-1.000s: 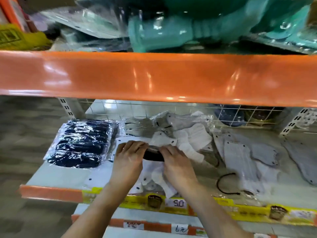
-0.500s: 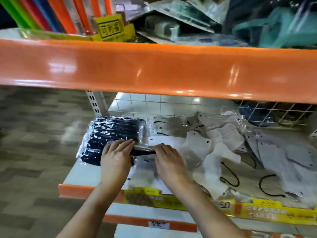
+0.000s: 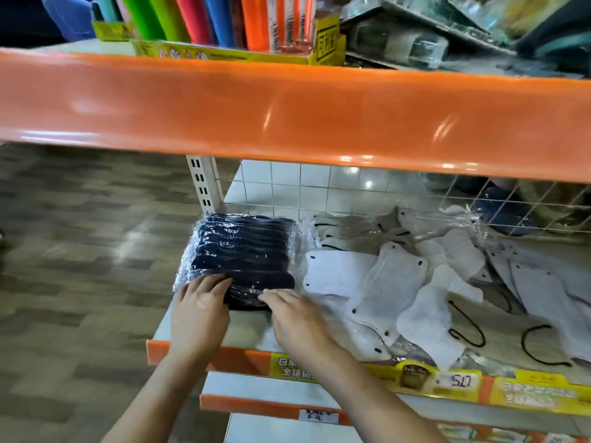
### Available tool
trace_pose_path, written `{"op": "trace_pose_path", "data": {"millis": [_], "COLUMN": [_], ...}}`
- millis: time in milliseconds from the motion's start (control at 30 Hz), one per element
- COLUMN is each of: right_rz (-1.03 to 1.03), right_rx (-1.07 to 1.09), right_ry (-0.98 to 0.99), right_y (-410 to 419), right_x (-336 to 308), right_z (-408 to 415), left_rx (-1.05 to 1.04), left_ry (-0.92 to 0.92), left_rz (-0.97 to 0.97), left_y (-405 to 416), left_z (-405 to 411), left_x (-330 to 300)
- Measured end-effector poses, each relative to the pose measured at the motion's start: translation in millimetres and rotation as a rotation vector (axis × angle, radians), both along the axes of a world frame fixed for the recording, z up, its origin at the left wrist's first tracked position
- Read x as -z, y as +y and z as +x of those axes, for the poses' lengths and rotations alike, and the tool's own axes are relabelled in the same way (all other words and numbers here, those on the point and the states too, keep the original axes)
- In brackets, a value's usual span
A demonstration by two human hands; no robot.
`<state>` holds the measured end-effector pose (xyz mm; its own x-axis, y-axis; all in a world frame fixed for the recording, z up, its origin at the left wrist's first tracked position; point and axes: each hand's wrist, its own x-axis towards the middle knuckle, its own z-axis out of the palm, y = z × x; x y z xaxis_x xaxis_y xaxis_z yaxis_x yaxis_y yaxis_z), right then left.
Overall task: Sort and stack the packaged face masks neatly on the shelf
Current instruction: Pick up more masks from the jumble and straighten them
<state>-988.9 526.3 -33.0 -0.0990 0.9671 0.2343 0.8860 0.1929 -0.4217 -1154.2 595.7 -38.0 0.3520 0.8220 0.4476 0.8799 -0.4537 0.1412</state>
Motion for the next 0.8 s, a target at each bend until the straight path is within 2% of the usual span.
{"op": "trace_pose_path", "data": {"millis": [167,367,533,633,800], "right_rz": [0.054,-0.084,-0.141,-0.155,-0.192], "right_rx": [0.042,0.062,0.117,0.150,0.176], "right_ry": [-0.085,-0.143,-0.166,-0.159,-0.169], "right_y": [-1,1,4,7,8], "right_x": [7,4,3,2,1], "right_z": [-9,-15,-12,-11,-12], "left_rx": [-0.052,0.058,0.032,0.017,-0.071], "left_ry": [0.040,0.130,0.122,0.069,-0.150], "left_rz": [-0.182,-0.385,-0.341,-0.319,-0.366], "left_y": [0,7,13,15,19], "left_z": [-9,-16,-18,-19,-23], "left_x": [10,14,13,11,5]}}
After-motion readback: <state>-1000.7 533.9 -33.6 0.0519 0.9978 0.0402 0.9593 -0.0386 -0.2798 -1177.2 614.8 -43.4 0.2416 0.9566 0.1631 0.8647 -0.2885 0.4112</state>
